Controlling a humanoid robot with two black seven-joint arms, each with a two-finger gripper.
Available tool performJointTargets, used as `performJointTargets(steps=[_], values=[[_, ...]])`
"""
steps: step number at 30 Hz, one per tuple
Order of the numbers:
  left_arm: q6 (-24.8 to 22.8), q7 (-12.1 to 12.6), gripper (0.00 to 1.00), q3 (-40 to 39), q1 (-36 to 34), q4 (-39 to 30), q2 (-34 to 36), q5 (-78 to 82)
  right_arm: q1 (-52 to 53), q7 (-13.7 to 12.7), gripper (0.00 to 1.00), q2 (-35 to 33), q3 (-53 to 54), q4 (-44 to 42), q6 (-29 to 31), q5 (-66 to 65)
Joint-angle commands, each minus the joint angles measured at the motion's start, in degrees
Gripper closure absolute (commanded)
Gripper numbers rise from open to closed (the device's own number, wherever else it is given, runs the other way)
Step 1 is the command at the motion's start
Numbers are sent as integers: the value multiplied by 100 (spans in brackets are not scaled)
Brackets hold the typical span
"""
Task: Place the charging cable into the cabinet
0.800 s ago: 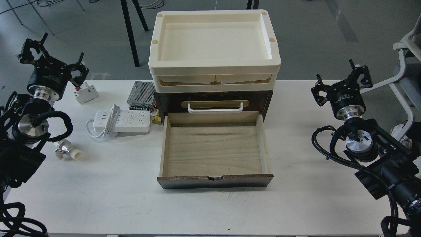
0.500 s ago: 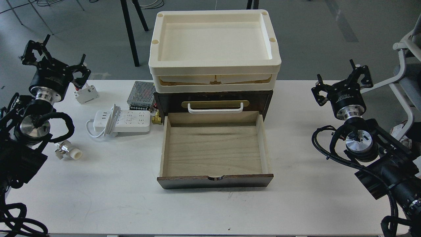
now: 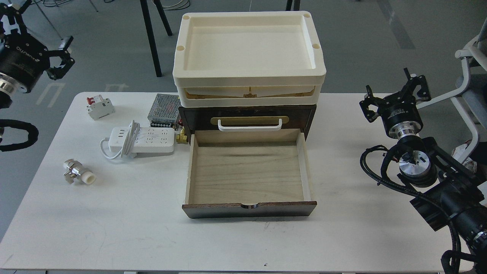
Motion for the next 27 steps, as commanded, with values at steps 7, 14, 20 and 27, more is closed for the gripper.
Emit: performJointTargets(steps=[7,14,20,27], values=[[0,-42,0,68,60,-1407,570,3822,-65,-9,0,-14,-9,117,-7,-7],[505,-51,0,569,113,-1672,316,6721,-65,-36,0,-14,-26,108,11,-7],[1051,-16,1,1298,96,-1514,139,8525,-65,-27,0,-14,-18,108,11,-7],[1938,11,4,2168,34,-425,-353,9247,-65,-27,0,-14,-18,108,11,-7]])
